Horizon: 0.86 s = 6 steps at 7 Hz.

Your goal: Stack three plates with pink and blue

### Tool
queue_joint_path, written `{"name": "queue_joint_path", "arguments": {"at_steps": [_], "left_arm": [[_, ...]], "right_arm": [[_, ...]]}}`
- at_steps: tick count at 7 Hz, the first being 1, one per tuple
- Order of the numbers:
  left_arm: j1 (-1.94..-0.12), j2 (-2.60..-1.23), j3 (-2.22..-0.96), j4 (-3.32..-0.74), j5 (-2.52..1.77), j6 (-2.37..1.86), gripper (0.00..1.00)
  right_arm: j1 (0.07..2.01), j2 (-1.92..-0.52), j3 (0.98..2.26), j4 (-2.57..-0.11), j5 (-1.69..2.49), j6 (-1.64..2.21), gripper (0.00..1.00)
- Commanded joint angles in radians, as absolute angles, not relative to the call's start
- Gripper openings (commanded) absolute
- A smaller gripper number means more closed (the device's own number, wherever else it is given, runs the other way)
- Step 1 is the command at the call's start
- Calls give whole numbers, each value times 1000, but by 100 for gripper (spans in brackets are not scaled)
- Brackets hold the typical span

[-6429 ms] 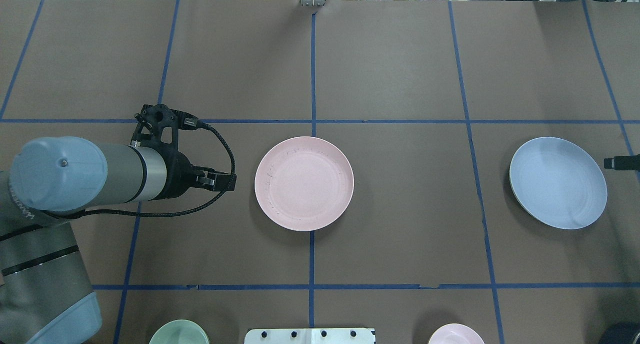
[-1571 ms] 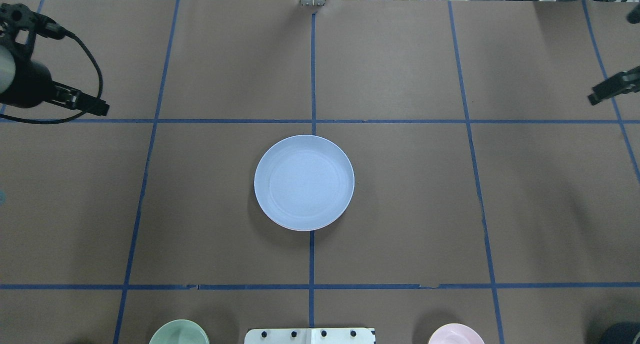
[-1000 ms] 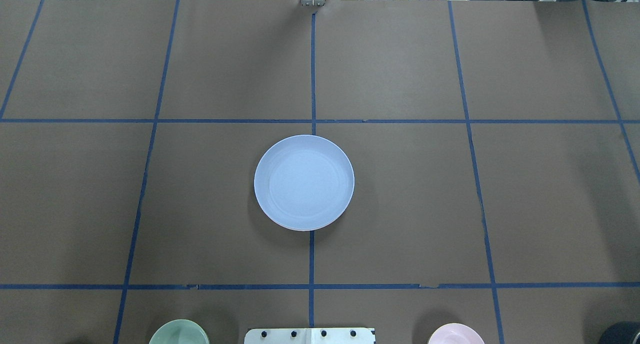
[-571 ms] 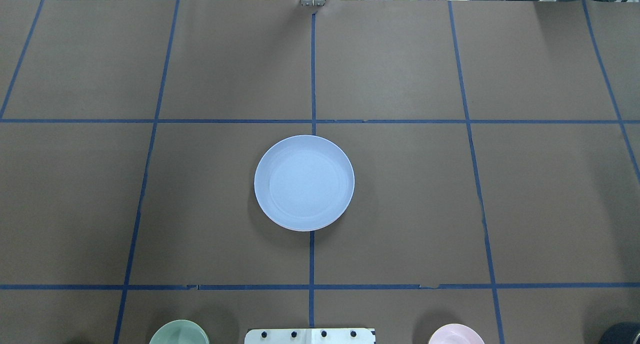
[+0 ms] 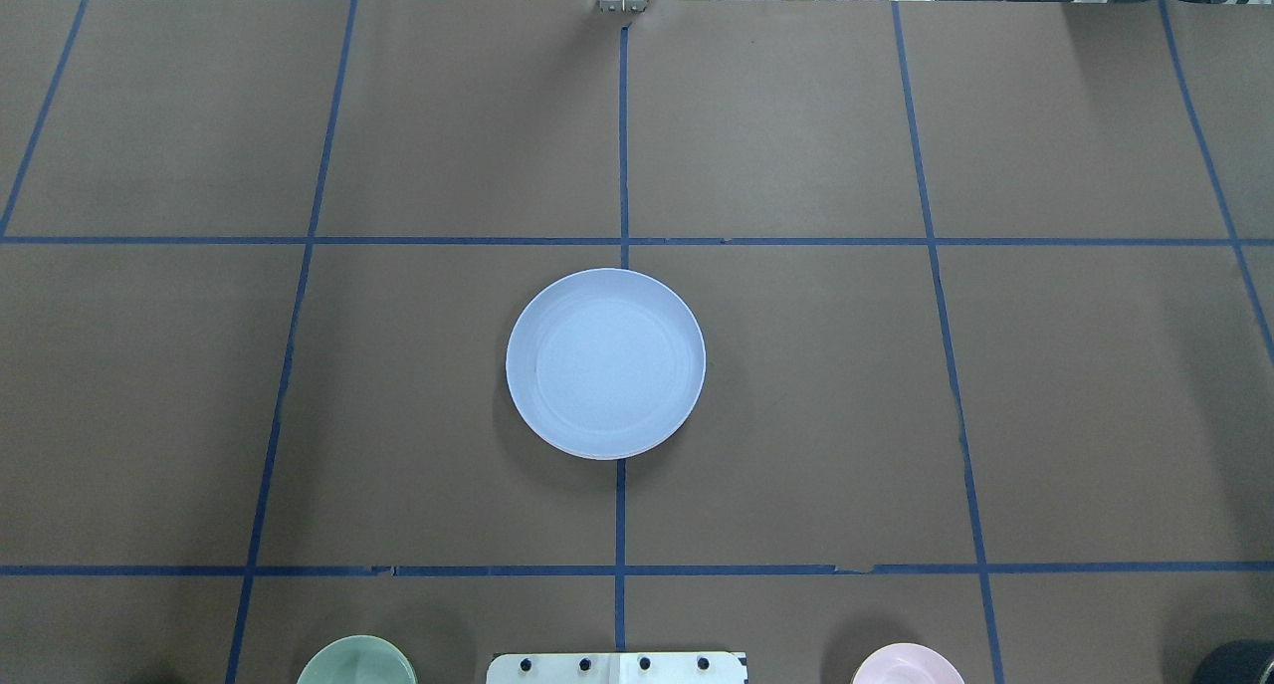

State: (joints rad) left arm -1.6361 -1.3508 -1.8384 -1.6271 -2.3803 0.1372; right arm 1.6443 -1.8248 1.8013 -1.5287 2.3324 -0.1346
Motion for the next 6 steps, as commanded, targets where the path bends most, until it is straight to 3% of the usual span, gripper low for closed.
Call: {"name": "queue_joint_path", "arguments": {"at_steps": [1, 6], "left_arm": [[-1632, -1338, -1797, -1624, -2385, 138, 100], [-1632, -1350, -1775, -1681, -2385, 146, 100]], "right_arm": [[1644, -1827, 1796, -1528, 2336, -138, 100], [1643, -1825, 1795, -1528, 2332, -130, 100]]}}
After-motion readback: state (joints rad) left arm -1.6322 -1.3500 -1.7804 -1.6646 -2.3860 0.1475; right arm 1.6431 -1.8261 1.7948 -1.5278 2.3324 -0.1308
